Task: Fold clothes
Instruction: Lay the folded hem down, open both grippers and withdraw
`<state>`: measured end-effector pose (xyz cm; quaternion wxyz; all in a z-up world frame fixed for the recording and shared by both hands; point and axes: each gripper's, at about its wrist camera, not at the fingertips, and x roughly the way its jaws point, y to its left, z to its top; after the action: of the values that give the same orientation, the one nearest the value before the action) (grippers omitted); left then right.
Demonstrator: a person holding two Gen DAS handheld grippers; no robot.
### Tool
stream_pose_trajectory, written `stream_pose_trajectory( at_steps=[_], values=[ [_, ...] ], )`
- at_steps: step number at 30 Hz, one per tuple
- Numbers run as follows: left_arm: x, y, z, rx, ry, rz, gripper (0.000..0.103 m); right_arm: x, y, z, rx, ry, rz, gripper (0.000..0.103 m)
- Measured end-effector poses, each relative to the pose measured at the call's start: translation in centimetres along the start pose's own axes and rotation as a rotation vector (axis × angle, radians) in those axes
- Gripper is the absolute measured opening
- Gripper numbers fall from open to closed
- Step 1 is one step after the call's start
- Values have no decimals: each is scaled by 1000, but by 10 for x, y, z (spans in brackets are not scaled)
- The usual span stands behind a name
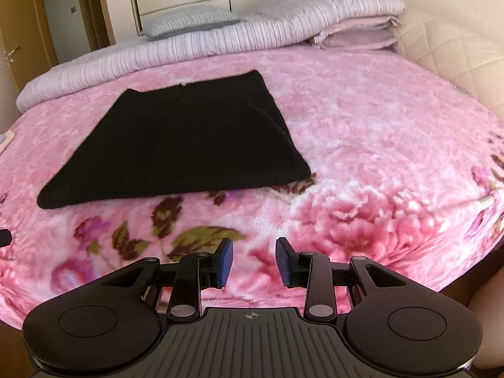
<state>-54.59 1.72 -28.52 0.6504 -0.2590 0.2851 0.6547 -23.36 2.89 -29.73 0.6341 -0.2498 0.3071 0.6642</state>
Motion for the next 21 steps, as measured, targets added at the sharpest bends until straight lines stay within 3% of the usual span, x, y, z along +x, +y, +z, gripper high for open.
stream_pose_trajectory(
  at_steps=[11,21],
  values=[
    [-41,-6,-1,9,-73,-20,19,-45,12,-1,-40,-78,37,34],
    [-31,-7,1,12,-56,-22,23,-40,9,-4,-40,-80,44,34]
  ],
)
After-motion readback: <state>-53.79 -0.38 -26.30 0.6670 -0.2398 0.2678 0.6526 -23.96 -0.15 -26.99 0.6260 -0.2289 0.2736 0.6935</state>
